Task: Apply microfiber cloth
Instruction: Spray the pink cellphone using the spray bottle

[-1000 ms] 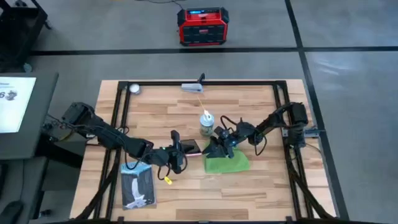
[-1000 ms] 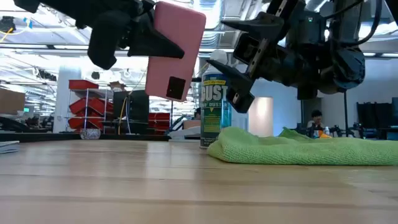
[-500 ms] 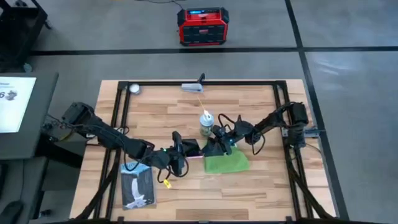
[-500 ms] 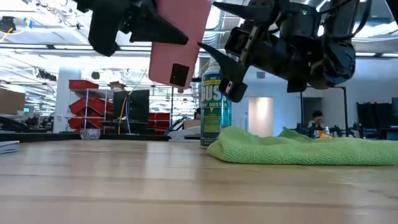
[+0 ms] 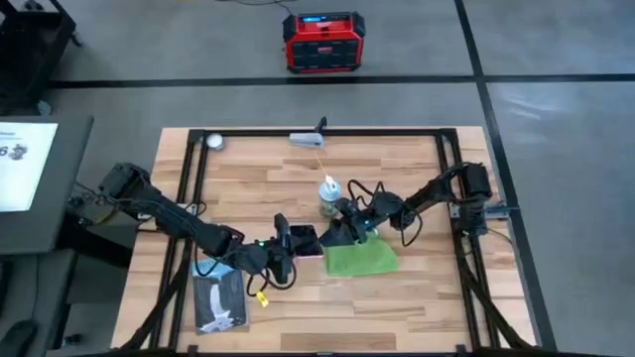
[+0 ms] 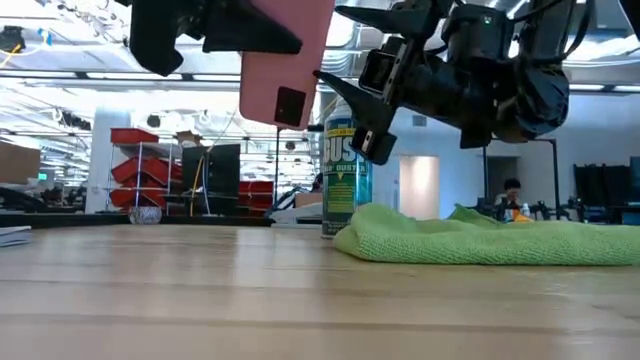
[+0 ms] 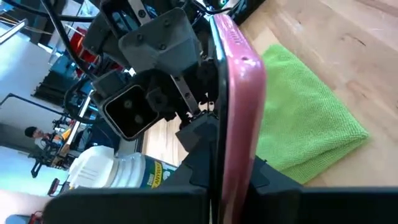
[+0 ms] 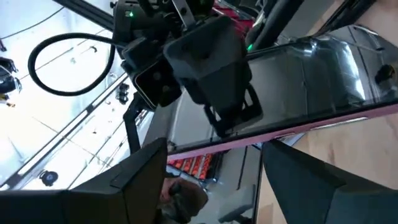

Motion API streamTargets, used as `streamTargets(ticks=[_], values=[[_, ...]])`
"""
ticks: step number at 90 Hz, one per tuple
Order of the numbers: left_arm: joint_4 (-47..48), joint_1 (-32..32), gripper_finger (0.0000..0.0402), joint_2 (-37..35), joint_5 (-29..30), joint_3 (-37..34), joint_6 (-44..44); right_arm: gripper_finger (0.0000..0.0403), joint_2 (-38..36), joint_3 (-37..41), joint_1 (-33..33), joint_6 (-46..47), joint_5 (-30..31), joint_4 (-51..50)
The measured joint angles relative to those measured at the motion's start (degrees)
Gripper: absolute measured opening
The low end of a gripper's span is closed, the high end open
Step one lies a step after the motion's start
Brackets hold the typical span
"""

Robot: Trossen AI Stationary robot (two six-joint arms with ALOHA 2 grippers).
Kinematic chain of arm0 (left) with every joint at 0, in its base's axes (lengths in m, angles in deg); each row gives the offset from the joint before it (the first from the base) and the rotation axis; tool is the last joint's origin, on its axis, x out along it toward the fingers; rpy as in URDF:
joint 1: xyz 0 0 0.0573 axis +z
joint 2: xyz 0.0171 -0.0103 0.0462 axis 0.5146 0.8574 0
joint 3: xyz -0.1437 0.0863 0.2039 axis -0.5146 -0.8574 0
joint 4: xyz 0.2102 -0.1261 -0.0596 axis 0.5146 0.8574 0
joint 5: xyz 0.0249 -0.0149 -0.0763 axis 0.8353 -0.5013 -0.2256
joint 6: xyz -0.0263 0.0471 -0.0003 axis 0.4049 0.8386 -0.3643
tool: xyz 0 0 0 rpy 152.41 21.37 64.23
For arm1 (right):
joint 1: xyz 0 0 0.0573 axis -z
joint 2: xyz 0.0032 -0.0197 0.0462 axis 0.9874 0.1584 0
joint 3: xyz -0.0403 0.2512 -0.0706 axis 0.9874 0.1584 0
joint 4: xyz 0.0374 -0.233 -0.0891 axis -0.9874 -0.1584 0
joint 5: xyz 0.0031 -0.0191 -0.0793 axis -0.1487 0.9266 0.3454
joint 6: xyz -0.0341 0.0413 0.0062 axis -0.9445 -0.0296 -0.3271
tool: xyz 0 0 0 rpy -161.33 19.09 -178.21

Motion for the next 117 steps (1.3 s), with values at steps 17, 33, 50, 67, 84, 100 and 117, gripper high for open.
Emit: streamTargets(ticks=[17,33,50,67,84,100,117], values=[[1.1,-0.1,0.0001,0.0,-0.1,-0.1,1.1,0.0249,0.0,-5.3,-1.1,-3.4,-1.1,-9.7],[1.2,-0.4,0.0001,-0.1,0.4,-0.1,1.9,0.0207,0.0,-7.5,-1.1,-6.7,-1.6,-12.5],[2.6,-0.5,0.0013,-0.1,0.8,-0.2,3.8,0.0088,0.1,-7.5,-1.1,-10.1,-1.0,-13.5],[4.2,-0.8,0.0019,0.0,0.2,-0.3,0.2,0.0083,0.1,-7.5,-1.1,-17.1,-0.5,-16.3],[1.9,0.1,0.0022,0.0,-1.0,0.0,-9.0,0.0004,-0.3,-8.9,-0.7,-27.9,6.4,-16.0],[2.3,0.2,0.0005,0.5,-1.8,0.0,-7.8,0.0004,-0.1,-9.0,-1.0,-28.6,4.6,-17.2],[4.3,-0.2,0.0003,0.6,0.9,-0.1,-8.3,0.0002,-0.1,-9.1,-1.0,-31.1,0.5,-19.3]])
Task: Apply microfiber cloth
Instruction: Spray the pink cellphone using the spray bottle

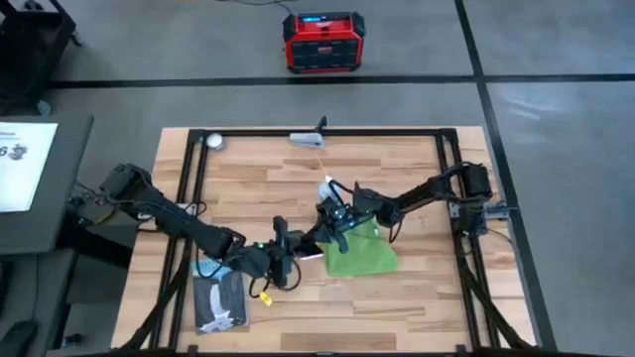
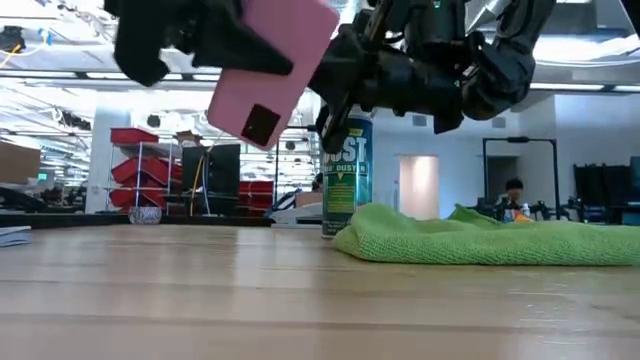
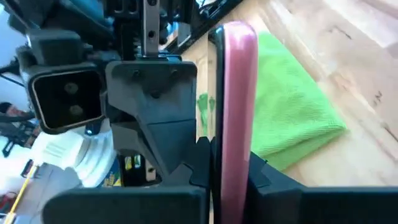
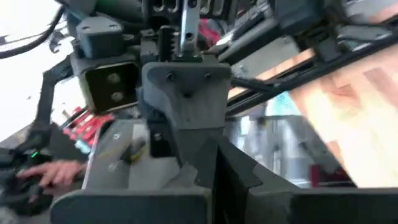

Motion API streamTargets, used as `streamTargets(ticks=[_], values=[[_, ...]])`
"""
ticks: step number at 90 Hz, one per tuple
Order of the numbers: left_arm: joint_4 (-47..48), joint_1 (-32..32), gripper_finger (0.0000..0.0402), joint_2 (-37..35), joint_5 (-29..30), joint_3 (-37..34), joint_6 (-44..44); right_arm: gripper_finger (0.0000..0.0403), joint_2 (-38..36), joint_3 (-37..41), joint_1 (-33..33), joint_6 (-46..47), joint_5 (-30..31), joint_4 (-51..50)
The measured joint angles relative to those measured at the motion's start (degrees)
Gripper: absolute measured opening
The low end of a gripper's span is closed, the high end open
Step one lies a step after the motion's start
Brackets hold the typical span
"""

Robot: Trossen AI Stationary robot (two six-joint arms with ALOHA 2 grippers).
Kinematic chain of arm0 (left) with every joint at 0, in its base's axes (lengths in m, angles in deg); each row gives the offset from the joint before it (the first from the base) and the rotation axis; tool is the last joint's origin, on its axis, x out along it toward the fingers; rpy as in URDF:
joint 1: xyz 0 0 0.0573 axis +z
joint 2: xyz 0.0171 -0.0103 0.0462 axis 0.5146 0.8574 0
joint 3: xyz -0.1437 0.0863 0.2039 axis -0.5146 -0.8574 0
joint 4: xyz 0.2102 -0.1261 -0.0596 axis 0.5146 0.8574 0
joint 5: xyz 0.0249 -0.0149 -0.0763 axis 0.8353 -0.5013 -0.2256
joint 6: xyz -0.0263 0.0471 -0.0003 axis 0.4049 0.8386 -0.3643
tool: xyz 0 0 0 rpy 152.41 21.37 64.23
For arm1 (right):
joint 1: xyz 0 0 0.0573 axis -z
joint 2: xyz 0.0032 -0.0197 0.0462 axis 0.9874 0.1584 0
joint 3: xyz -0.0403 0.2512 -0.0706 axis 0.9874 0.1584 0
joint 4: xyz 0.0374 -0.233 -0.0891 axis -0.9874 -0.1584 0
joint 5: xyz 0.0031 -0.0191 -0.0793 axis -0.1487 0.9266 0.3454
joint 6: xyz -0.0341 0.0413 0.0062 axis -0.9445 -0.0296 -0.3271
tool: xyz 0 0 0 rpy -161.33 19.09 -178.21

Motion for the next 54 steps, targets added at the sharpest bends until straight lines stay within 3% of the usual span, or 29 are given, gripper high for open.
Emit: streamTargets(ticks=[12,25,40,45,54], values=[[1.9,-0.2,0.0002,0.0,0.5,0.0,-1.6,0.0002,0.0,0.1,0.0,-2.4,-4.0,-0.7],[4.1,-0.3,0.0001,0.0,1.2,0.0,-2.1,0.0035,-1.4,0.1,0.6,-4.7,-8.1,-5.5],[10.2,0.9,0.0001,-0.6,3.7,-0.2,-5.1,0.0056,-10.9,0.2,1.3,-17.7,-5.7,-27.3],[11.1,1.6,0.0001,-1.5,7.7,-0.9,-7.1,0.0048,-15.7,0.5,0.7,-24.0,-4.2,-36.8],[9.6,1.9,0.0001,-4.5,8.2,-3.0,-8.8,0.0016,-23.5,0.5,-1.1,-32.6,1.5,-49.6]])
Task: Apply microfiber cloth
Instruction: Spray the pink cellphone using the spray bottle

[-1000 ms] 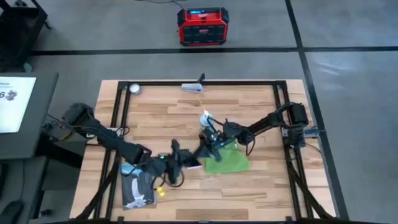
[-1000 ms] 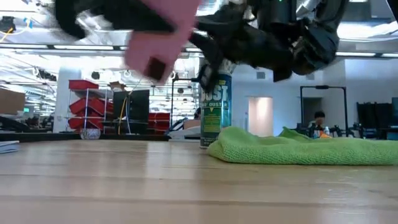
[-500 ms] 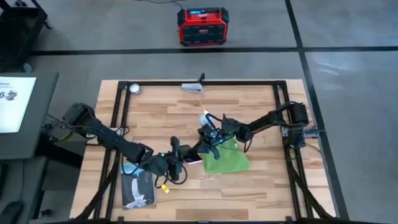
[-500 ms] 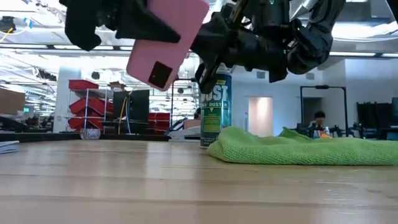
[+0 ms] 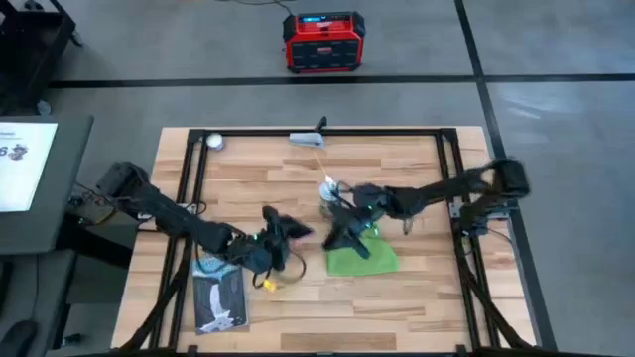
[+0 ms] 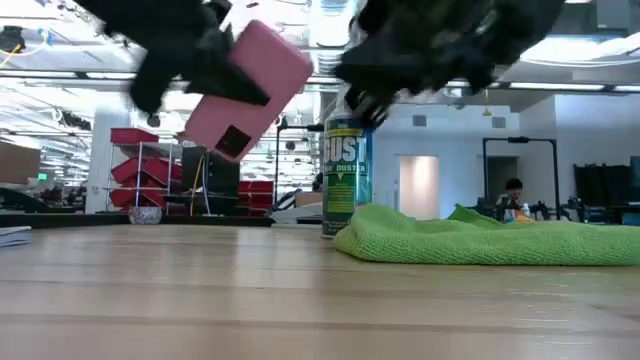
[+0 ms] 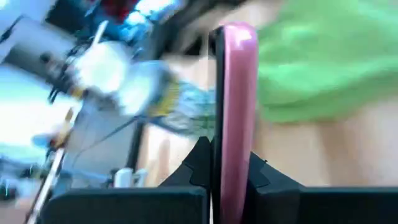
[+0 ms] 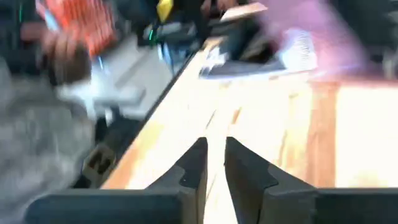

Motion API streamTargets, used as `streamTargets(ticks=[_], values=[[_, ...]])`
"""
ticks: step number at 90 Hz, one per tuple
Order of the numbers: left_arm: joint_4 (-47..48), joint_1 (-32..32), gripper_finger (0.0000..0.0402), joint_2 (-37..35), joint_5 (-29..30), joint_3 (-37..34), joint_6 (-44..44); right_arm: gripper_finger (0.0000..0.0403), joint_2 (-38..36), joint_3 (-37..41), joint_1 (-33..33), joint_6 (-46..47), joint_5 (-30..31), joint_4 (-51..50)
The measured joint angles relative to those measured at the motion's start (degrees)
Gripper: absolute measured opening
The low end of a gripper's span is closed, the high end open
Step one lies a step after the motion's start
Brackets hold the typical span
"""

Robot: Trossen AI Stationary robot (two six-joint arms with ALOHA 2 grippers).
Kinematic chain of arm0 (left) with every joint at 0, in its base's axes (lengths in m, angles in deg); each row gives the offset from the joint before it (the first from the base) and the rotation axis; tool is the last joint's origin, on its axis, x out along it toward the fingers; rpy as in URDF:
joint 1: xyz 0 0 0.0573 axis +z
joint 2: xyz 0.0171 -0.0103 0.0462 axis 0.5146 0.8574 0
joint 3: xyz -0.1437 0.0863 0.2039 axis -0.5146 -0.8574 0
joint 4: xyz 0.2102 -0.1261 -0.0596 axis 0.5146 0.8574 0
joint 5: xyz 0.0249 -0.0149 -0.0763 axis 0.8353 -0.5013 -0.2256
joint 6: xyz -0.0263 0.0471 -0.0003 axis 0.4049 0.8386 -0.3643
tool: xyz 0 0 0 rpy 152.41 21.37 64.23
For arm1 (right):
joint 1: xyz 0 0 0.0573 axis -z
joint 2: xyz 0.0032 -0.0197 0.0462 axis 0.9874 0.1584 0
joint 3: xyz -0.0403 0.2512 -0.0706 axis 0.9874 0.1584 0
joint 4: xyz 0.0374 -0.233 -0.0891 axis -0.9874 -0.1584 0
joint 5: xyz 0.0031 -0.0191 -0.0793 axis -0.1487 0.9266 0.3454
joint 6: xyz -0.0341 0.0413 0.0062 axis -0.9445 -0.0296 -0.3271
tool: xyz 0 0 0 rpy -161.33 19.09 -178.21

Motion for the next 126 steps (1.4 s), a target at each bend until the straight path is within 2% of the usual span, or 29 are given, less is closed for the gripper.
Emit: streamTargets(ticks=[9,20,38,54,71,105,126], values=[[-2.4,-0.5,0.0001,-4.2,-3.5,-3.5,-0.5,0.0005,-6.9,0.7,-1.5,-5.3,7.0,-6.8],[-7.2,-1.3,0.0001,-9.5,-4.1,-7.7,-0.2,0.0001,-11.5,4.5,-3.1,-5.7,9.9,-8.8],[-8.1,-1.4,0.0000,-10.8,-5.3,-13.3,-5.0,0.0000,-16.0,14.4,-4.3,-0.2,16.3,-0.9],[-16.2,-1.7,0.0000,-8.5,-6.7,-17.1,-6.0,0.0000,-17.1,22.3,-4.2,4.9,17.3,10.8],[-24.3,-1.8,0.0000,-4.1,-8.2,-19.0,-6.2,0.0000,-17.1,26.0,-4.8,6.4,17.4,19.2],[-37.9,0.4,0.0000,9.2,-10.1,-18.9,-5.2,0.0000,-14.0,26.1,-6.3,7.0,18.5,21.9],[-39.8,0.3,0.0000,10.9,-10.7,-18.6,-6.9,0.0000,-12.0,26.1,-6.4,7.5,17.8,24.3]])
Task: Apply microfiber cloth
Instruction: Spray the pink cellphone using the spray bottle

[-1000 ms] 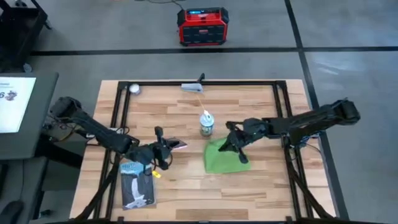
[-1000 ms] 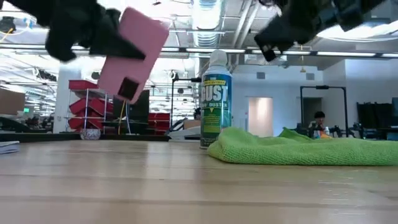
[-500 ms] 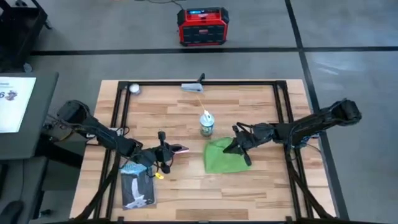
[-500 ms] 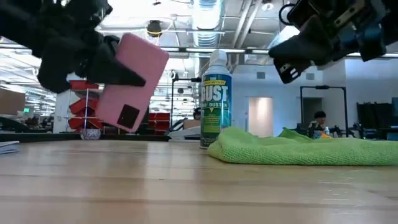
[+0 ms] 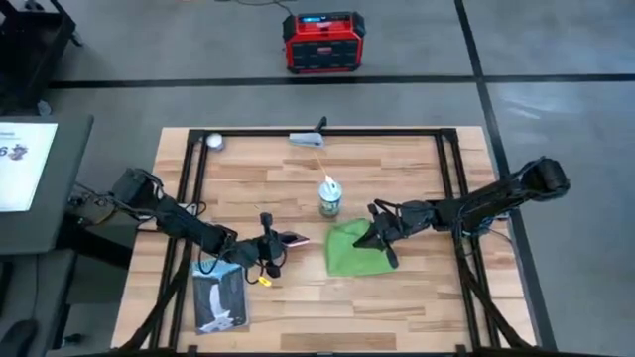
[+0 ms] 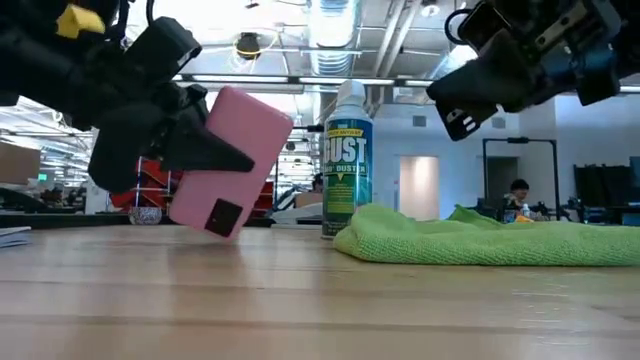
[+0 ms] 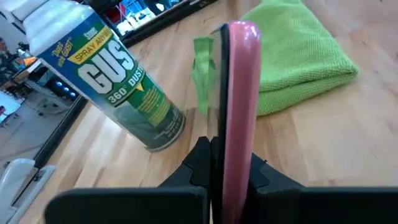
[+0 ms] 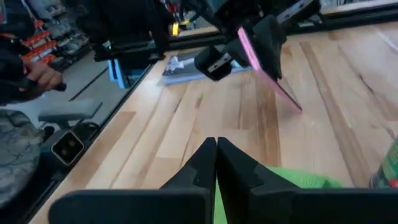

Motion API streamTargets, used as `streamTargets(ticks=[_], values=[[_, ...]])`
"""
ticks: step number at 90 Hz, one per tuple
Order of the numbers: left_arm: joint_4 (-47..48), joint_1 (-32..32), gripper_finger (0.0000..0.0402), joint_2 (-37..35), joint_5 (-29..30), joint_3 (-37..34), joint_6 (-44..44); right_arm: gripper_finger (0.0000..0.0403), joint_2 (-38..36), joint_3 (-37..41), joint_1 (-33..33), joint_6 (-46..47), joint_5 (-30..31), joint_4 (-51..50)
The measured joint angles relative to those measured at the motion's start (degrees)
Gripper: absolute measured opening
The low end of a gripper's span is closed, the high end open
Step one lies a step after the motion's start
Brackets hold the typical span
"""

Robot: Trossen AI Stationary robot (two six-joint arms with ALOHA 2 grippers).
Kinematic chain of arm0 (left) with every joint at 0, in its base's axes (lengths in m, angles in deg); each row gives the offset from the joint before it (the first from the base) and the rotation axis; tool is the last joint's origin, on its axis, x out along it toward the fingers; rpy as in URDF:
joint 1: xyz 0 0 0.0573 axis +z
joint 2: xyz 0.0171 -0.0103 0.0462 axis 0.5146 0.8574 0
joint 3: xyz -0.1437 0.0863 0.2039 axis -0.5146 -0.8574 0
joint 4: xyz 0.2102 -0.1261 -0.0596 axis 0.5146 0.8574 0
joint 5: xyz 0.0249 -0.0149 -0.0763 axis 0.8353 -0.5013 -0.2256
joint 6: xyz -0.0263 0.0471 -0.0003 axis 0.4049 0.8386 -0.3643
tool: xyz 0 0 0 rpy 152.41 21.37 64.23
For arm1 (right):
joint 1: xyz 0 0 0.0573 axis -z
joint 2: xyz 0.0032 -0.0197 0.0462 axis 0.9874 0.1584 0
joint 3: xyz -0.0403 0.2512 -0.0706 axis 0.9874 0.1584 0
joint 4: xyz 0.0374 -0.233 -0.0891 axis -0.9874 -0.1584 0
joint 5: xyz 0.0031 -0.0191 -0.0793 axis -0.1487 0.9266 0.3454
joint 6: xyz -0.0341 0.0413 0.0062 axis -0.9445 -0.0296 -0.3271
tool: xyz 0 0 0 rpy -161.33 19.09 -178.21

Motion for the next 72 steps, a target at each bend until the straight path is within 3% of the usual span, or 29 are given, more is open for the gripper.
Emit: streamTargets(ticks=[40,72], values=[[-1.4,-0.5,0.0033,0.1,-2.3,0.0,-2.3,0.0004,0.0,0.0,0.0,1.9,0.0,0.6],[-2.1,-1.2,0.0072,0.2,-2.3,2.3,1.8,0.0056,0.0,0.0,0.0,3.0,0.2,0.8]])
